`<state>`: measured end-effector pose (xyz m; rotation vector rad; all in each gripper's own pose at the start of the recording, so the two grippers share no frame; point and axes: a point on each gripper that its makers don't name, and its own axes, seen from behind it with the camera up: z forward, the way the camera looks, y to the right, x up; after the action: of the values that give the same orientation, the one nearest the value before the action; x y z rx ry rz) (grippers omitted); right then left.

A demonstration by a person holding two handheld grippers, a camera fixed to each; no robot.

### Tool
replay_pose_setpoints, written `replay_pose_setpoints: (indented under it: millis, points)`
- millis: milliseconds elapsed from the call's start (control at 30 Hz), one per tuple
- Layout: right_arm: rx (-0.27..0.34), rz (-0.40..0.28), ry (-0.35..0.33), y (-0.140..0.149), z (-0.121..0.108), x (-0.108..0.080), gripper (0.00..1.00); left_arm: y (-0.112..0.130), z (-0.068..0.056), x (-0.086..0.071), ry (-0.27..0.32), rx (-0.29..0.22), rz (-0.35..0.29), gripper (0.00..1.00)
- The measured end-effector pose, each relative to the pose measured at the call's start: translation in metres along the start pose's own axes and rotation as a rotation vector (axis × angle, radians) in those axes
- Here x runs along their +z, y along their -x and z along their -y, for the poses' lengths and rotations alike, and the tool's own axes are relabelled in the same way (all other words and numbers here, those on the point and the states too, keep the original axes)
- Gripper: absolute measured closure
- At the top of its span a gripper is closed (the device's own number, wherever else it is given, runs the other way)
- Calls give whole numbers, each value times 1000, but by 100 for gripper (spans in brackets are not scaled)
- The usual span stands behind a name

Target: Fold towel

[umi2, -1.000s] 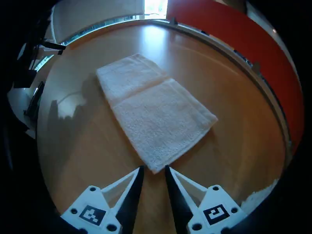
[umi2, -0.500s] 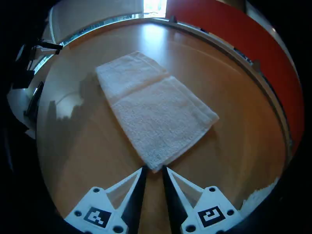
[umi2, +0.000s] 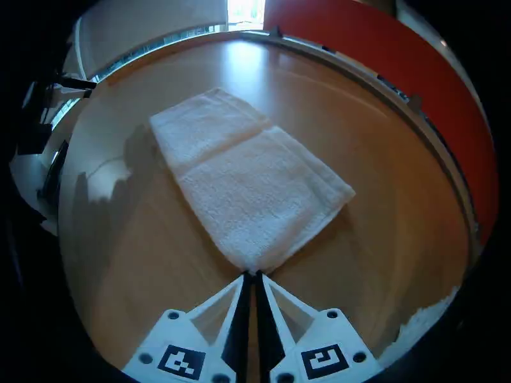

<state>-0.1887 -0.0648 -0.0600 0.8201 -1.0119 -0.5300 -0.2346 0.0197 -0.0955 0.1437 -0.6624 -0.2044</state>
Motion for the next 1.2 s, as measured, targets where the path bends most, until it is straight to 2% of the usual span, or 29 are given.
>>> replay_pose_setpoints:
  millis: [300, 500, 900, 1200]
  points:
    - [-20, -14, 11, -8, -1, -8, 96, -2, 0, -1, 7, 0, -1, 7]
    - [-57, -32, 25, -26, -1, -20, 96, -4, -1, -3, 15, -8, -9, 6]
    - [-160, -114, 68, -95, 1, -43, 96, -8, 1, -10, 24, -32, -35, 6]
    - [-236, -157, 73, -147, 11, -45, 96, -12, 8, -20, 20, -63, -61, 6]
